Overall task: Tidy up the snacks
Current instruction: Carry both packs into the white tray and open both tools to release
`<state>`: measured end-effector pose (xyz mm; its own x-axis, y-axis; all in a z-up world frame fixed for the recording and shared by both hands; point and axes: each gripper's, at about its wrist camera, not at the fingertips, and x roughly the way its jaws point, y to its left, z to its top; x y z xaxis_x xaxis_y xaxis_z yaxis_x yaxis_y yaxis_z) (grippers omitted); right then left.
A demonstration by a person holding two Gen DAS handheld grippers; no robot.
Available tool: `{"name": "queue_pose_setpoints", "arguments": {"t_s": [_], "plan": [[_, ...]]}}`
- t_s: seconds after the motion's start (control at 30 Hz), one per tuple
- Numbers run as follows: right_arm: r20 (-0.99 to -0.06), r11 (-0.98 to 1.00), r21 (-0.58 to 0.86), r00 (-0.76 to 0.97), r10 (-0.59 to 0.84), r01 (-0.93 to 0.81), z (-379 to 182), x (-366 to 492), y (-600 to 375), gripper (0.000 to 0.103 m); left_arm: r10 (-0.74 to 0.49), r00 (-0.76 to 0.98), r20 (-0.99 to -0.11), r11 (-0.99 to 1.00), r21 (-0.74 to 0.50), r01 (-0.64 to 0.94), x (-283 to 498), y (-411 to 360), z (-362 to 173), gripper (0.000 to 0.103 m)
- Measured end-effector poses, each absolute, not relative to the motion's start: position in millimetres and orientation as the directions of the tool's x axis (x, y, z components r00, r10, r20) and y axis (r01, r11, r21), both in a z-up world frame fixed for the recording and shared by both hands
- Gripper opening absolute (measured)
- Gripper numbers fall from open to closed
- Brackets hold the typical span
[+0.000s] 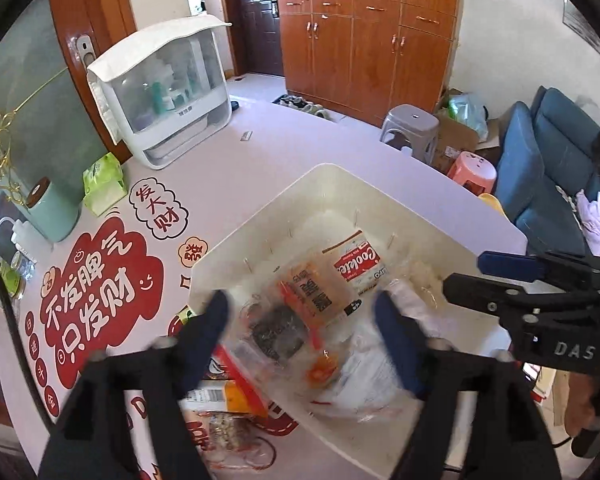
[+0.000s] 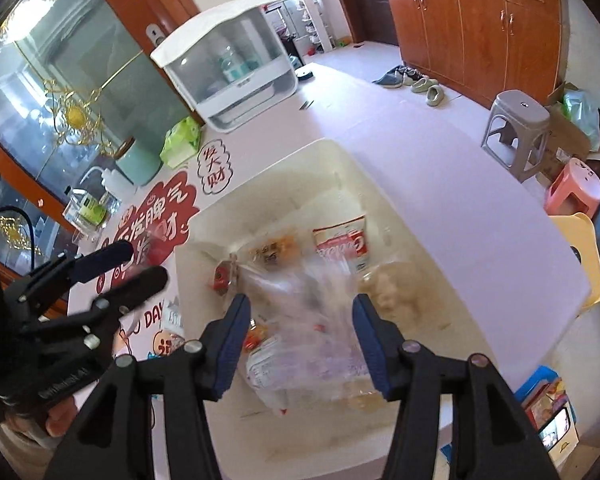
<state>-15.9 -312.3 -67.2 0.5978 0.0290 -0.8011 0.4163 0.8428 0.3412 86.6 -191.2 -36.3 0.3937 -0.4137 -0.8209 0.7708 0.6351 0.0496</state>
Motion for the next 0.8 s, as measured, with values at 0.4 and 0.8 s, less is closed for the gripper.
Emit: {"name": "queue_pose_setpoints", "arguments": {"t_s": [0.4, 0.8], "plan": [[-0.802, 0.854, 0.331, 0.597, 0.031, 0.401, -70, -27, -333, 0.058, -0.336, 0.412, -0.847, 0.759, 0.015, 0.651, 96, -174, -46, 0.085], [-0.817, 0.888, 0.324, 0.57, 0.088, 0.327, -74, -15, -310, 0.058, -0.224, 0.45, -0.865, 0.88, 0.019, 0.476, 99, -89, -49, 0.085]]}}
